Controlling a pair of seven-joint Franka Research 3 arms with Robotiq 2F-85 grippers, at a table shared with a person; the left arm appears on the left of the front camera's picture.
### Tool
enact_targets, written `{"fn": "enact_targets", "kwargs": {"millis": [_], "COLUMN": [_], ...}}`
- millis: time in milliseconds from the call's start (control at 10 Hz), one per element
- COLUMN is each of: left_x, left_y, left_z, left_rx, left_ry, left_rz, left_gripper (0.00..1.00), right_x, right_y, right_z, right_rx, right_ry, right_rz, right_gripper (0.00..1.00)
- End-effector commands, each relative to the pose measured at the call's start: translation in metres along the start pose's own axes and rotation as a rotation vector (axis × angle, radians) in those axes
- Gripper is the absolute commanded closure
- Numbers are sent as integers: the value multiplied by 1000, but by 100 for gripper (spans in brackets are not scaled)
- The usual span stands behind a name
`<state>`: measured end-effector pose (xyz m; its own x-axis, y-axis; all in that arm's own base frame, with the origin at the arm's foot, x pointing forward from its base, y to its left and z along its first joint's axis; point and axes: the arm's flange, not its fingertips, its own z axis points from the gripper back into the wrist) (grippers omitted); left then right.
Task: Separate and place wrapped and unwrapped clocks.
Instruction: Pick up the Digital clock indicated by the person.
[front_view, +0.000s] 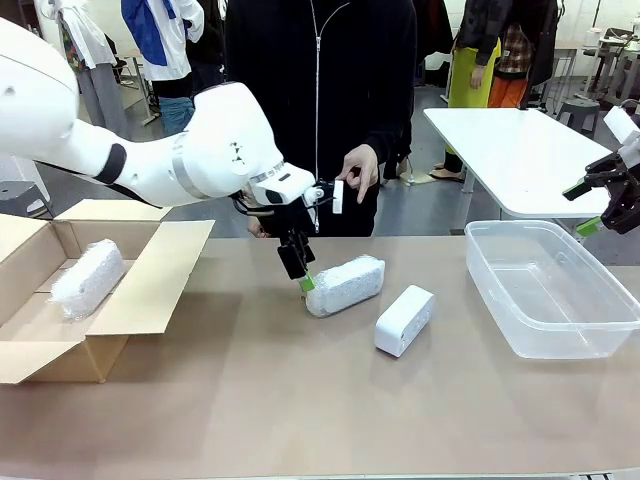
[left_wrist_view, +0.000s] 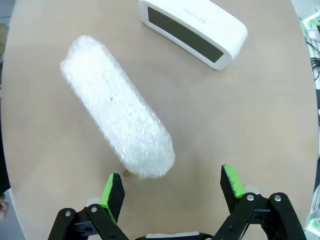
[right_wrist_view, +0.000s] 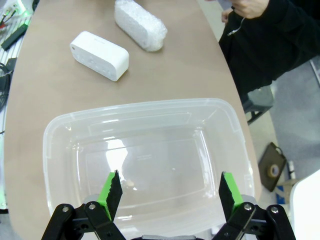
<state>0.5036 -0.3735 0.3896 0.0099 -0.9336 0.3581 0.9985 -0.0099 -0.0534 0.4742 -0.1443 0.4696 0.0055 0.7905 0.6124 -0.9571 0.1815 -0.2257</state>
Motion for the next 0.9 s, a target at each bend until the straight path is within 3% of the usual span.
{"fn": "enact_targets", "kwargs": {"millis": [0,200,400,800], "left_x": [21,32,37,35], "left_y": [13,25,41,53], "left_z": [-15,-30,-35,-44], "left_rx": [8,53,178,206], "left_ry": [18,-1,-25,-1], "left_rz": [18,65,100,127], "left_gripper": [0,0,0,0], "right_x": [0,0,0,0], "right_y": [0,0,0,0], "right_z": [-2,-2,-2,-2], "right_rx": [3,3,3,3], "right_ry": [0,0,0,0], "right_rz": [-1,-1,-1,-1], "right_gripper": [0,0,0,0]}}
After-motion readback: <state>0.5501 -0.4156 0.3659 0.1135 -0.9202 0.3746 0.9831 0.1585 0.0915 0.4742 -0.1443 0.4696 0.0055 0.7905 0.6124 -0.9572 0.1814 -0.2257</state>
